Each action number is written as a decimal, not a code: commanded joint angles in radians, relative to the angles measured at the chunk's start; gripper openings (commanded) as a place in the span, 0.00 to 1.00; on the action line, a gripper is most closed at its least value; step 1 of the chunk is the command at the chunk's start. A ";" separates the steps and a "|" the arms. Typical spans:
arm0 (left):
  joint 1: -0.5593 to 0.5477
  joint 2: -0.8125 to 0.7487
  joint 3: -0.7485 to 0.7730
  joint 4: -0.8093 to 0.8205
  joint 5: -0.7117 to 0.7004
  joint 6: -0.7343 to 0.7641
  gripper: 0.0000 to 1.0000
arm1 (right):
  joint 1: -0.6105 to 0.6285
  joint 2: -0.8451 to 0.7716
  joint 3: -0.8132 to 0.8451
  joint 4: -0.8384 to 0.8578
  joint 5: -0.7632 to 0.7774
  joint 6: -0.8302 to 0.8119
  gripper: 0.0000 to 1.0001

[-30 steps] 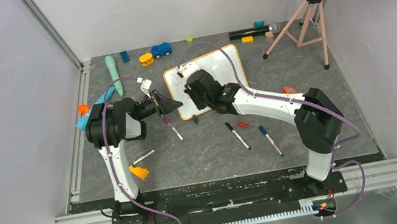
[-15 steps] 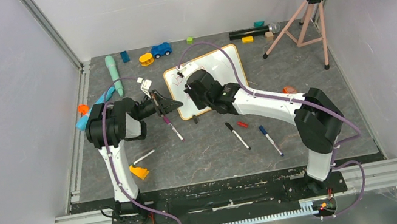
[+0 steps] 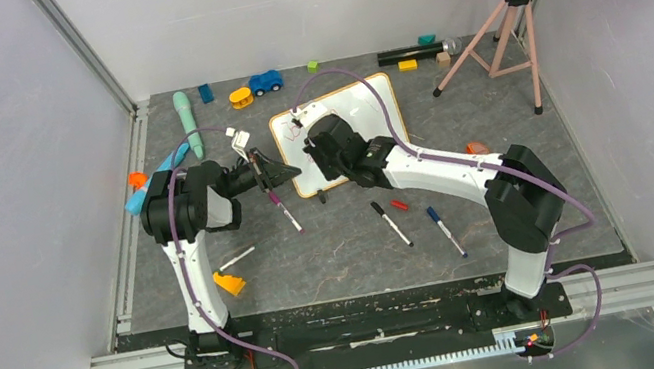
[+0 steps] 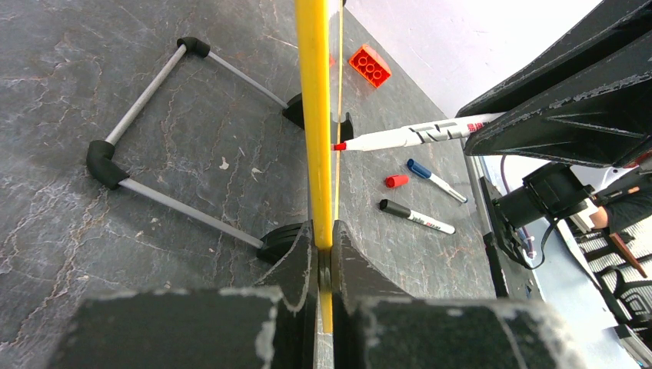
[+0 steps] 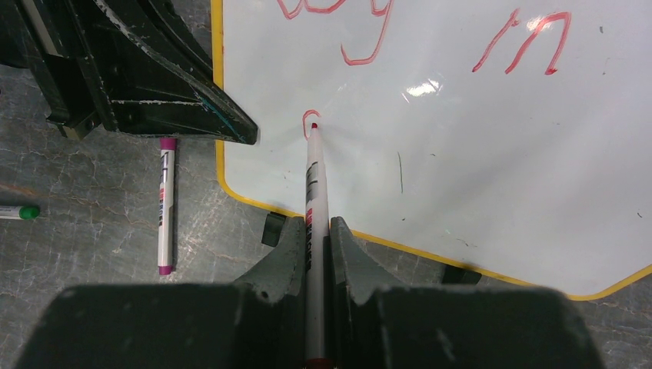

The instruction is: Write a sentence on the whiteboard

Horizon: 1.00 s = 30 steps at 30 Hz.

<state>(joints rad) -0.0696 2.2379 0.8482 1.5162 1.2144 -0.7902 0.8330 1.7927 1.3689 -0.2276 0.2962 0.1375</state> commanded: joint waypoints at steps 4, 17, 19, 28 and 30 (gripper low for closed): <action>-0.015 0.040 -0.015 0.041 0.122 0.092 0.02 | -0.030 -0.009 0.038 0.071 0.061 -0.005 0.00; -0.015 0.040 -0.013 0.041 0.120 0.089 0.02 | -0.038 -0.021 0.059 0.073 0.060 -0.004 0.00; -0.016 0.040 -0.014 0.041 0.121 0.089 0.02 | -0.038 -0.019 0.045 0.074 0.048 0.000 0.00; -0.015 0.042 -0.014 0.041 0.119 0.088 0.02 | -0.038 -0.039 -0.020 0.072 -0.022 0.015 0.00; -0.015 0.042 -0.014 0.041 0.119 0.087 0.02 | -0.038 -0.042 -0.032 0.072 -0.035 0.017 0.00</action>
<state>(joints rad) -0.0696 2.2387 0.8497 1.5162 1.2167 -0.7906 0.8059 1.7775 1.3678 -0.1780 0.2855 0.1417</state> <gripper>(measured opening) 0.056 0.112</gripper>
